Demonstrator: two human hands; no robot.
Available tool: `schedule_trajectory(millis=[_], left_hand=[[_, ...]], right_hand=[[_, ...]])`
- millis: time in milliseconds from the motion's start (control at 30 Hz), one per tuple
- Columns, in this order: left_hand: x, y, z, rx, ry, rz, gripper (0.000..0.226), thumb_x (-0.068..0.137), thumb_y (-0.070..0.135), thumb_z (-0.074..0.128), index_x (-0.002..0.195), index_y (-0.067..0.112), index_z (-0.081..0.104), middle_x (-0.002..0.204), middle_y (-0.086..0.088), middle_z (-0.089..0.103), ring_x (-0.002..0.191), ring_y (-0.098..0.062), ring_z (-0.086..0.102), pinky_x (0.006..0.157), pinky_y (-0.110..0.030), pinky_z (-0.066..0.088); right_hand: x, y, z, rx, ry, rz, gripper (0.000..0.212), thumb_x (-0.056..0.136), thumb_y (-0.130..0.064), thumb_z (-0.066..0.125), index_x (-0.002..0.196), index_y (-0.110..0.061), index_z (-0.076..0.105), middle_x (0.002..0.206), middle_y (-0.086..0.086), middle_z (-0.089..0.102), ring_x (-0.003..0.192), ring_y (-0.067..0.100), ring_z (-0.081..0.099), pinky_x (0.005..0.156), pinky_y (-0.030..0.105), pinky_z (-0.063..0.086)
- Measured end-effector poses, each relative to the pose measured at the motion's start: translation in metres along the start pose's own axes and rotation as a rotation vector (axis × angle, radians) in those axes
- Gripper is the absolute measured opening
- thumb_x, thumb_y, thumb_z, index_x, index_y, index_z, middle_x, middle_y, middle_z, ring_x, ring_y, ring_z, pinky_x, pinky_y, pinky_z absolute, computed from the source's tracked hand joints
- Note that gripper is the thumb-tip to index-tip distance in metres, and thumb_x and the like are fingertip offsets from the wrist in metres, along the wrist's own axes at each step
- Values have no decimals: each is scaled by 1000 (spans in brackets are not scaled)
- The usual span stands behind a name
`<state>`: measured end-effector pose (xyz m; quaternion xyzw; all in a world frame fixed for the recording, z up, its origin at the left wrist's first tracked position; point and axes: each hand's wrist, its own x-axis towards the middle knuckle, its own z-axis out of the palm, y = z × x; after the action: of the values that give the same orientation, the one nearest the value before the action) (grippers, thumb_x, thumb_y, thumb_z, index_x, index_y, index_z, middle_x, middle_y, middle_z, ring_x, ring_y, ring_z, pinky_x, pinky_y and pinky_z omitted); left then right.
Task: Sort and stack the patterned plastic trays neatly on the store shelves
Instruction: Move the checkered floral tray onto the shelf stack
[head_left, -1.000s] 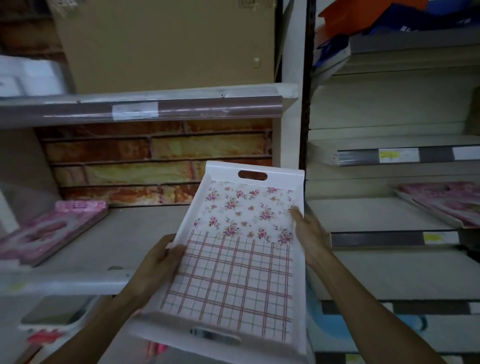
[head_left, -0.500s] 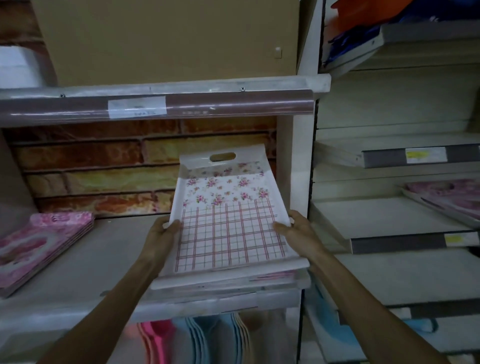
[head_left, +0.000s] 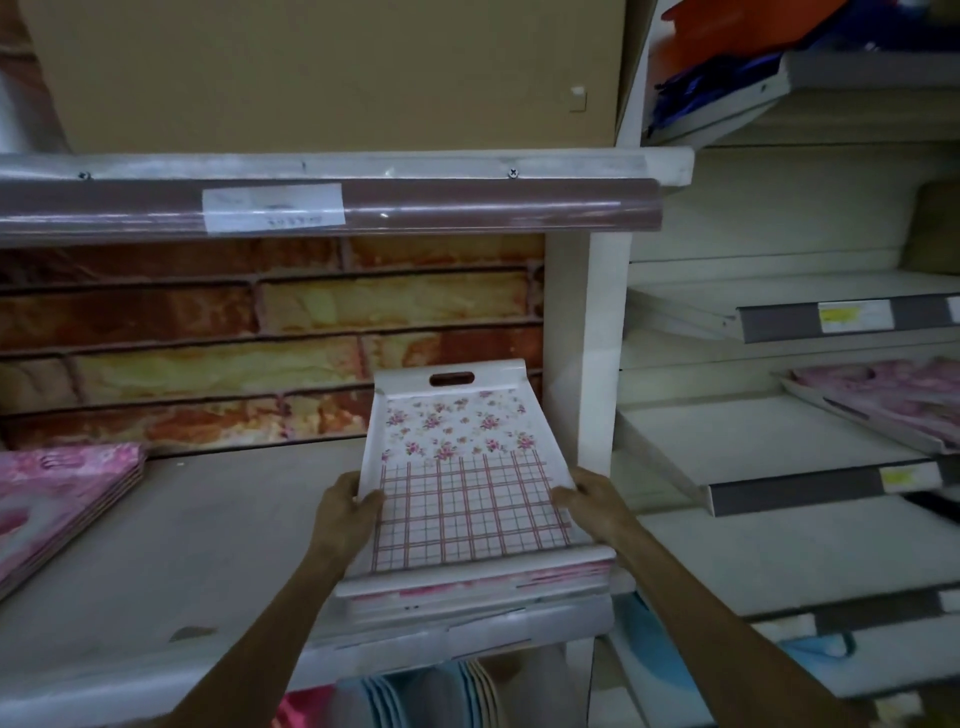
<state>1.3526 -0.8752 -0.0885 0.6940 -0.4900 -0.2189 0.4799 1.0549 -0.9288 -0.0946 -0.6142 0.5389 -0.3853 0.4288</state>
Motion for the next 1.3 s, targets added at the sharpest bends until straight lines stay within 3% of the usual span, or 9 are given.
schedule_trajectory(millis=[100,333,500,733,933,1067,1100,1233,1300], left_hand=[[0,-7,9,45,8,25,33,93,6,57,124,-3,58,119,-22,66,98,-32,64,82,-33,49],[2,-15,18,103,11,50,31,95,6,55,123,-2,61,117,-22,68,104,-37,65,87,-36,50],[3,-24,19,166,-5,83,27,96,7,52,118,-1,64,113,-20,70,100,-34,66,84,-28,47],[4,-27,22,208,1,98,28,95,6,53,119,-2,63,115,-21,69,104,-36,65,92,-36,50],[9,-23,22,258,-36,57,33,94,7,55,124,-4,59,121,-23,65,109,-39,62,95,-42,50],[6,-8,16,264,25,121,38,91,6,61,128,-2,56,124,-25,61,99,-38,65,86,-44,53],[3,-3,14,269,53,160,37,91,8,62,128,1,57,125,-24,60,93,-34,65,83,-41,54],[-19,28,16,127,108,343,19,92,10,62,109,17,68,108,-9,69,72,-11,64,62,2,45],[-39,51,27,-5,73,360,17,93,15,62,104,27,67,97,-4,73,75,-10,69,58,3,45]], right_hand=[[1,9,-1,-38,-13,16,37,94,-11,55,131,-13,58,124,5,66,105,18,62,93,27,48],[4,15,0,-16,-17,20,36,96,-11,55,131,-14,58,123,3,65,109,18,61,96,27,47],[9,23,0,15,-35,54,32,94,-10,59,125,-14,62,114,2,67,99,15,64,83,19,48],[15,37,1,47,-27,36,35,91,-9,64,125,-16,63,104,-7,69,86,-3,64,65,5,50],[12,32,-3,-50,-38,24,34,89,-17,68,123,-15,63,117,2,70,93,8,66,74,12,51],[1,12,-29,-182,109,-72,33,92,-22,63,119,-2,61,109,9,67,97,17,63,70,13,47],[-4,7,-40,-199,141,-108,31,93,-21,61,119,-4,62,109,8,66,100,16,62,74,15,46],[-34,-6,-95,-167,222,-248,21,94,-22,62,110,-10,69,100,2,71,89,12,64,75,13,48],[-54,-7,-126,-78,267,-298,12,93,-20,63,99,-14,71,87,-2,71,80,11,66,67,12,48]])
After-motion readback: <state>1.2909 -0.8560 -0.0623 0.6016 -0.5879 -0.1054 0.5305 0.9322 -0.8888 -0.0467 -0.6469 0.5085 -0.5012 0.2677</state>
